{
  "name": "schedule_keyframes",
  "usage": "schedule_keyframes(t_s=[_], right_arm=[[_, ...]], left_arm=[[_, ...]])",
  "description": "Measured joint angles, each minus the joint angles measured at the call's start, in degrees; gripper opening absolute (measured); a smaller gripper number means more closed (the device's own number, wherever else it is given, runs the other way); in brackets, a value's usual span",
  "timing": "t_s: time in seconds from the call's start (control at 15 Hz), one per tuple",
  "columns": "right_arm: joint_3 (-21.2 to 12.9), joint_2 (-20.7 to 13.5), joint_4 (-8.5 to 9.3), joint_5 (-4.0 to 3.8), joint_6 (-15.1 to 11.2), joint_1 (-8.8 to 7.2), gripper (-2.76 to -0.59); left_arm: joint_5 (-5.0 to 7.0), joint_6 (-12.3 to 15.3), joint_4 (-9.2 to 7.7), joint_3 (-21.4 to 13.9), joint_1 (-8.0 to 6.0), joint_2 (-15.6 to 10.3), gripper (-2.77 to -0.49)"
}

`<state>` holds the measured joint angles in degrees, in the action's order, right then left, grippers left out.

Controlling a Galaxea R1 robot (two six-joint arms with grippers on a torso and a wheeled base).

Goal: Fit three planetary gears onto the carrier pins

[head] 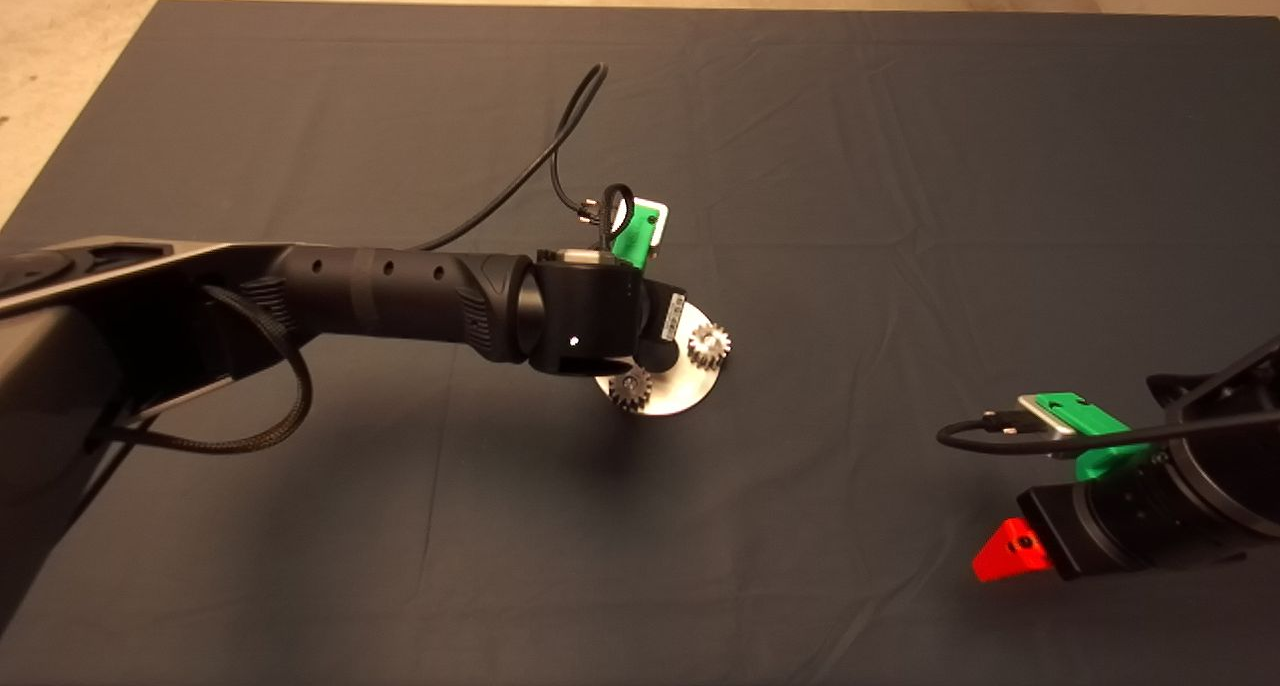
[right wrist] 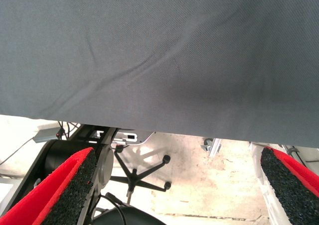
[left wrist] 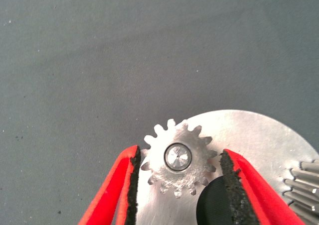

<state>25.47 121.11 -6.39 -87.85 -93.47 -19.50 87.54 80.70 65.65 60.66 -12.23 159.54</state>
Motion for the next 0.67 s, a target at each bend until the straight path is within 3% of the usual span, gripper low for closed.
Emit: schedule_keyframes(t_s=[0.2, 0.47, 0.53, 0.67], right_arm=[[0.0, 0.0, 0.00, -0.02, 0.0, 0.02, -0.89], [0.0, 0.0, 0.00, 0.00, 0.0, 0.13, -0.89], [0.0, 0.0, 0.00, 0.00, 0.0, 0.22, -0.89], [0.0, 0.0, 0.00, 0.00, 0.0, 0.29, -0.89]], left_arm=[[-0.09, 0.0, 0.05, 0.0, 0.00, 0.0, -1.97], [-0.09, 0.0, -0.14, -0.4, -0.69, 0.0, -1.95], [-0.09, 0.0, -0.69, -0.6, -2.09, 0.0, -1.95], [-0.13, 0.0, -2.31, -0.8, -6.27, -0.6, -1.81]])
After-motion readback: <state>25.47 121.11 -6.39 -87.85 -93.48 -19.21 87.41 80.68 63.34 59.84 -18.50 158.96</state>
